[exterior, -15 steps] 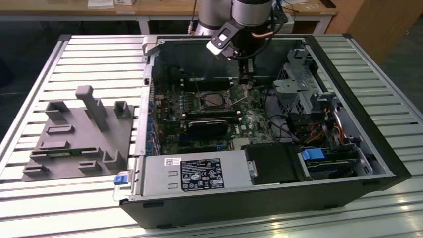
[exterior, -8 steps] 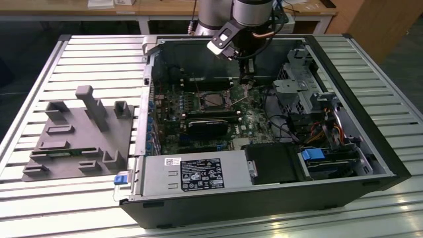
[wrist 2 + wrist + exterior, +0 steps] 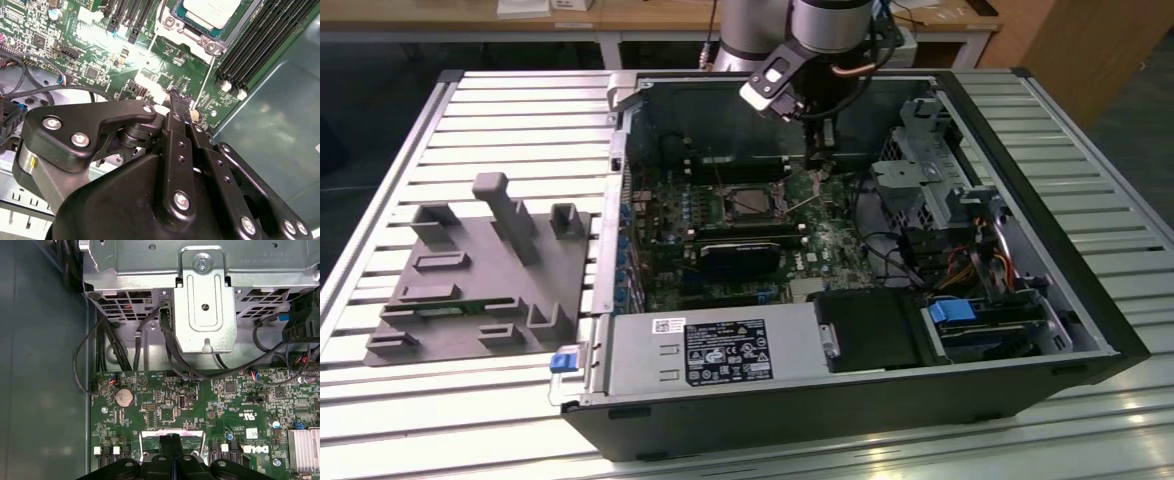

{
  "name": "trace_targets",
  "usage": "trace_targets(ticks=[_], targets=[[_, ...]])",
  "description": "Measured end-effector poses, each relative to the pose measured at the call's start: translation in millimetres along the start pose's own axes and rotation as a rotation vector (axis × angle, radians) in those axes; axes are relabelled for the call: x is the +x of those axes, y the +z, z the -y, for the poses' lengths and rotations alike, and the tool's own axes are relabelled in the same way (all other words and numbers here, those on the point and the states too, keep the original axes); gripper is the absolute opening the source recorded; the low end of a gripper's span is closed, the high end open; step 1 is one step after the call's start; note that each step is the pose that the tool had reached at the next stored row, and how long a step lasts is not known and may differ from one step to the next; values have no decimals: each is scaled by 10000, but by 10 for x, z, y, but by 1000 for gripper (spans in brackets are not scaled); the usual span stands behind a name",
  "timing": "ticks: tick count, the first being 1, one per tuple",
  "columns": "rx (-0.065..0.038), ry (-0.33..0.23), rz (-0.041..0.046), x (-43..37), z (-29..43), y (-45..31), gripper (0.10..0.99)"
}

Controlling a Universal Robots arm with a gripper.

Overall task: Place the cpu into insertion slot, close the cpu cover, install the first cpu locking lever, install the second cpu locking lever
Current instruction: 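Close the cpu cover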

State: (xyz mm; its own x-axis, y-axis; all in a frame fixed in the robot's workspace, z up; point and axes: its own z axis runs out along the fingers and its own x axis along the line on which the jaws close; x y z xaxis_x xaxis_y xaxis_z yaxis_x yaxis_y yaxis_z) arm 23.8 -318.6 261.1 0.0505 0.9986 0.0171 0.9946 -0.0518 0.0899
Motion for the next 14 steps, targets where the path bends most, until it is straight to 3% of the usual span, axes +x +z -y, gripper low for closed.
trace_targets(ticks=[14], targets=[[0,0,1,2,-49,5,102]])
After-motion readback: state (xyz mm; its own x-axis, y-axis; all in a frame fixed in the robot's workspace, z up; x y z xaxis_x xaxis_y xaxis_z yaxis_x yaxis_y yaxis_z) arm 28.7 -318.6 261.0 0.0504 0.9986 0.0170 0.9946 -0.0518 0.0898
